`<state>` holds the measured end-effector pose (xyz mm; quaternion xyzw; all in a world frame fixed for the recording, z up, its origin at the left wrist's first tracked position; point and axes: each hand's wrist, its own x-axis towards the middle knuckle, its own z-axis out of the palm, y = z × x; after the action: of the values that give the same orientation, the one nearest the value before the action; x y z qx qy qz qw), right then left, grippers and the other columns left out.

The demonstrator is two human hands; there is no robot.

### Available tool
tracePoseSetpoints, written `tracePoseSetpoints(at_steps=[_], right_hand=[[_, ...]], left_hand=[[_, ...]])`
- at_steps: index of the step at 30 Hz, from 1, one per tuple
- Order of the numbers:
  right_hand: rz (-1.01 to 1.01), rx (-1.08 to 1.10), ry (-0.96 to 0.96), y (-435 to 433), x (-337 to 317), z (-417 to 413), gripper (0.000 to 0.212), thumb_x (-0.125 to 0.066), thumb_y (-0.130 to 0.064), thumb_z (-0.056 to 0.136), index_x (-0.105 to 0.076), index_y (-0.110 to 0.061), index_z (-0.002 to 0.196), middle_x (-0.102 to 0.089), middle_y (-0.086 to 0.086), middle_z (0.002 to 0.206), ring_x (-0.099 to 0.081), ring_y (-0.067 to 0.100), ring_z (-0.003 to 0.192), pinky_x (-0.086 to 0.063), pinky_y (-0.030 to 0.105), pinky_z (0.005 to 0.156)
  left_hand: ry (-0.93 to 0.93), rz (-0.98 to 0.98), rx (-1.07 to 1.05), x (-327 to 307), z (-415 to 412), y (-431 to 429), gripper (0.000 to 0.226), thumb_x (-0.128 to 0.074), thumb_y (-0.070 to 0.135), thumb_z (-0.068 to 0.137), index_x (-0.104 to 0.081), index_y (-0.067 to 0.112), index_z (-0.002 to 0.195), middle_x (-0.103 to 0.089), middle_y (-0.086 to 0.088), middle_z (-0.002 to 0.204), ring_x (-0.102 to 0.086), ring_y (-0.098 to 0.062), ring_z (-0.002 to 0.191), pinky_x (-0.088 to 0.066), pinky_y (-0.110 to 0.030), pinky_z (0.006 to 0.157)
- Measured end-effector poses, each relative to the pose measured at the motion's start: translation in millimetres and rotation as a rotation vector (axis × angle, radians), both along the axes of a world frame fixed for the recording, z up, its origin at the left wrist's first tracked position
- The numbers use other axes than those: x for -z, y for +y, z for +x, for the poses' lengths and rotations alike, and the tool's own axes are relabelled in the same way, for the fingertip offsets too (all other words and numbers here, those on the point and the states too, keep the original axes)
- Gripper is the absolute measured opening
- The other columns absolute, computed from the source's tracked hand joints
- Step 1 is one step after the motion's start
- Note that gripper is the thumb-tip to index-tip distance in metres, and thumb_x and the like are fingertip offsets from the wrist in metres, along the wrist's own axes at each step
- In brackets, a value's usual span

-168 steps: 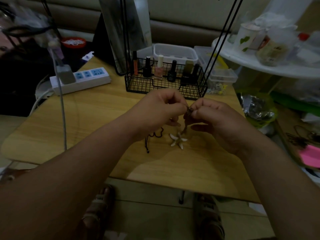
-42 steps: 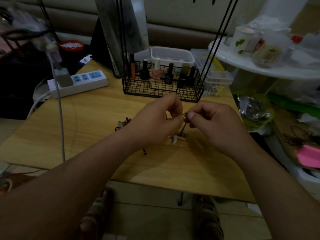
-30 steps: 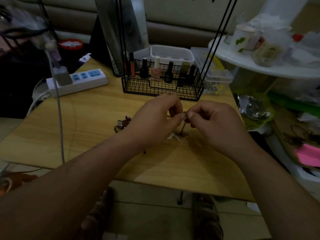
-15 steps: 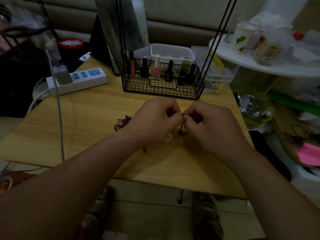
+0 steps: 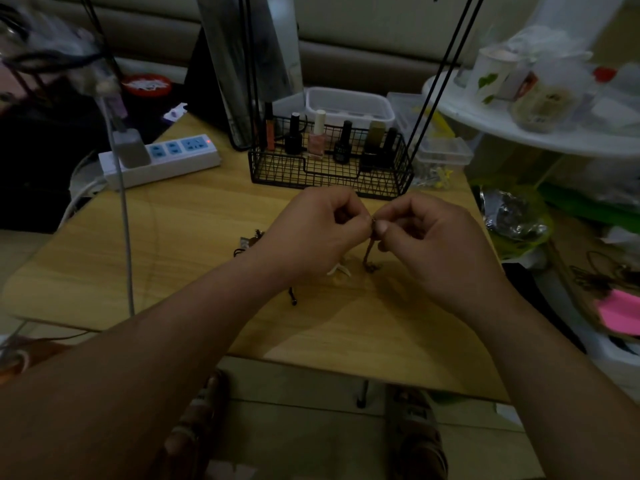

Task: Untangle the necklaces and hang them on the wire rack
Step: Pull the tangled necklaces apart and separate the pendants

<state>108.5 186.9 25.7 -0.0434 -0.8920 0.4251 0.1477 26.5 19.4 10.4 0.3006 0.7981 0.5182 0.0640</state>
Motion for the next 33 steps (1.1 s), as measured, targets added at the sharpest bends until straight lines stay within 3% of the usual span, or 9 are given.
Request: tracePoseSetpoints(at_steps=[3,6,10,14,24,33], right_hand=[[0.187,0.008,0.051,-2.2,4.0,1.2,0.009,-0.071,-0.022,0.095,-0.071,-0.031,0.097,-0.069,-0.015,0.082,-0.065,0.001,0.080,-0.049,0.014,0.063],[0.271,0.029,0.046,-2.4,5.6,0.4,0.008,-0.070,-0.024,0.093,-0.072,-0.030,0.096,-0.069,-0.015,0.084,-0.064,-0.001,0.080,-0.052,0.020,0.067],[0.138,0.070,-0.009,0.2,5.6,-3.0,0.007,-0.071,-0.024,0.093,-0.073,-0.030,0.093,-0.072,-0.011,0.081,-0.068,0.003,0.076,-0.059,0.031,0.067],[-0.076,0.099,-0.024,1.9,0.5,-2.9,0.009,-0.070,-0.021,0.095,-0.073,-0.027,0.090,-0.076,-0.007,0.081,-0.073,0.008,0.076,-0.063,0.046,0.072],[-0.013,0.121,-0.010,-2.1,2.7,-2.0,0.008,-0.071,-0.024,0.093,-0.072,-0.029,0.088,-0.075,-0.005,0.081,-0.072,0.011,0.076,-0.062,0.049,0.071],[-0.011,0.089,-0.029,0.0,0.5,-1.4,0.006,-0.072,-0.022,0.091,-0.073,-0.027,0.088,-0.075,-0.004,0.080,-0.071,0.013,0.075,-0.061,0.050,0.071]], left_hand=[[0.100,-0.068,-0.013,2.9,1.4,1.4,0.010,-0.071,0.028,0.092,-0.067,0.025,0.083,-0.064,0.008,0.073,-0.054,-0.002,0.062,-0.042,-0.020,0.054],[0.230,-0.144,-0.052,6.4,4.0,1.8,0.009,-0.072,0.028,0.090,-0.066,0.028,0.083,-0.064,0.009,0.076,-0.056,-0.006,0.069,-0.040,-0.021,0.055],[0.296,-0.150,-0.083,9.1,4.6,3.0,0.007,-0.071,0.031,0.092,-0.065,0.027,0.090,-0.062,0.010,0.083,-0.053,-0.005,0.069,-0.038,-0.023,0.056],[0.286,-0.083,-0.093,8.0,0.8,1.2,0.012,-0.072,0.030,0.094,-0.061,0.026,0.095,-0.061,0.010,0.090,-0.051,0.000,0.072,-0.036,-0.015,0.058],[0.313,-0.117,-0.092,10.4,1.0,3.4,0.013,-0.075,0.028,0.091,-0.063,0.030,0.087,-0.058,0.010,0.095,-0.051,-0.001,0.079,-0.040,-0.020,0.066],[0.215,-0.103,-0.033,10.1,-1.3,3.3,0.005,-0.074,0.027,0.093,-0.069,0.027,0.093,-0.059,0.012,0.097,-0.052,0.008,0.072,-0.036,-0.007,0.060]])
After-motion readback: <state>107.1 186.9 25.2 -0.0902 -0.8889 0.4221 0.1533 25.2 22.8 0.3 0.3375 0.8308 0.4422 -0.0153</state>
